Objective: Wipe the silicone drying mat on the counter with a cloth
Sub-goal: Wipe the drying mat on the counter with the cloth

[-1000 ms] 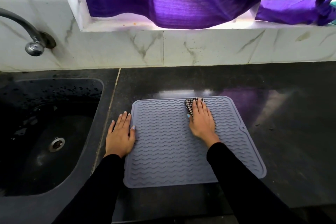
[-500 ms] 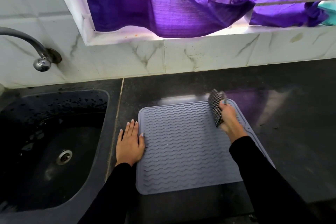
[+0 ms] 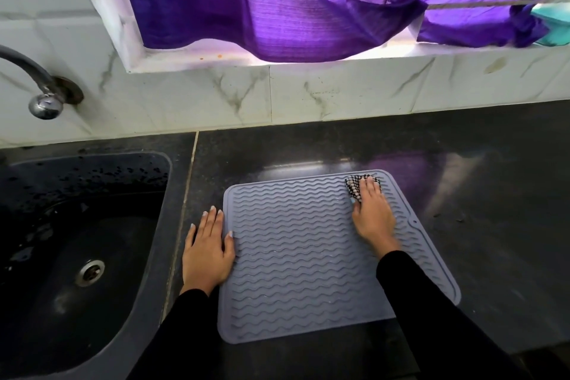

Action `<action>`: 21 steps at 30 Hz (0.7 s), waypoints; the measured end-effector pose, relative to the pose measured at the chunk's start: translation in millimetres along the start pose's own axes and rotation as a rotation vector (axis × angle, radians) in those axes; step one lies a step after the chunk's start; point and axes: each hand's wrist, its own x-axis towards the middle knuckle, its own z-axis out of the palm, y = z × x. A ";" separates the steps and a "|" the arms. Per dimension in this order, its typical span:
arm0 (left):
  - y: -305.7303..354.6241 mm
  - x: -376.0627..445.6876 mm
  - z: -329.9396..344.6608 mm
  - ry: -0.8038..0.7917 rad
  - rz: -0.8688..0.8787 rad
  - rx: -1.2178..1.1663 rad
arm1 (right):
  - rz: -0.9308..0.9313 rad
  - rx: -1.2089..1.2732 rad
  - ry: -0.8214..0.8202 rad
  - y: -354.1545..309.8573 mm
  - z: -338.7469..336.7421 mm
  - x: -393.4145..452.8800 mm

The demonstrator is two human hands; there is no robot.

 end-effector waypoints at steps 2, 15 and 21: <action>0.2 -0.5 -0.3 0.002 0.000 -0.002 | 0.012 0.097 0.017 2.1 0.0 0.7; 1.6 -1.8 -3.2 -0.023 -0.010 -0.012 | 0.218 0.472 0.174 35.8 -42.7 -24.5; 0.6 -0.5 0.5 -0.012 0.000 -0.010 | 0.000 0.066 0.106 37.6 -1.8 -56.8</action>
